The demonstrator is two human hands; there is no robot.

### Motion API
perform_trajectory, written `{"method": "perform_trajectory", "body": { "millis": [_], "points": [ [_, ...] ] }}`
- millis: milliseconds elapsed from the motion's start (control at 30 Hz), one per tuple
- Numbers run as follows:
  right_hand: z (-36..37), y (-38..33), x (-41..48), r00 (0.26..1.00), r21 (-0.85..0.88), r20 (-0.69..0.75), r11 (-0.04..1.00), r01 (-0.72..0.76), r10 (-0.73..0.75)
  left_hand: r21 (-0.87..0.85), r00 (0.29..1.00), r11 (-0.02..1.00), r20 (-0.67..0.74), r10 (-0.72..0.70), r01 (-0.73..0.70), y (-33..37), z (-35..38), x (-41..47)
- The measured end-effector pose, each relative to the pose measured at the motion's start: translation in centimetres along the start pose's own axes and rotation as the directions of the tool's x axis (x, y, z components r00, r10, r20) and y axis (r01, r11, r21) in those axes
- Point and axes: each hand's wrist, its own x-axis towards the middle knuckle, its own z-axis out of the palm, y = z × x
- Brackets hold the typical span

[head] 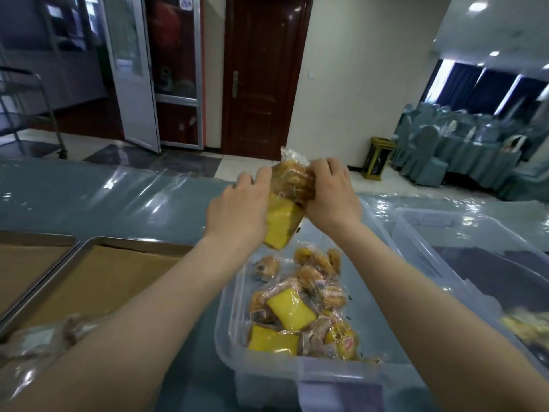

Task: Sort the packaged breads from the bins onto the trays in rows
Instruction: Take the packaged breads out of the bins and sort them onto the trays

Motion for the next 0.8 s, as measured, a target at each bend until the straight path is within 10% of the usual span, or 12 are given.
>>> {"method": "perform_trajectory", "body": {
  "millis": [300,800],
  "points": [
    [5.4,-20.2,1.3,0.993,0.176,0.014,0.978,0.115,-0.119,-0.078,0.967,0.983,-0.182,-0.178,0.167,-17.8,-9.3,-6.0],
    [24.7,-51.8,-8.1,0.83,0.415,0.533,0.906,-0.087,-0.165,-0.257,0.824,0.795,0.014,-0.566,0.55,-51.9,-14.4,-24.6]
  ]
}}
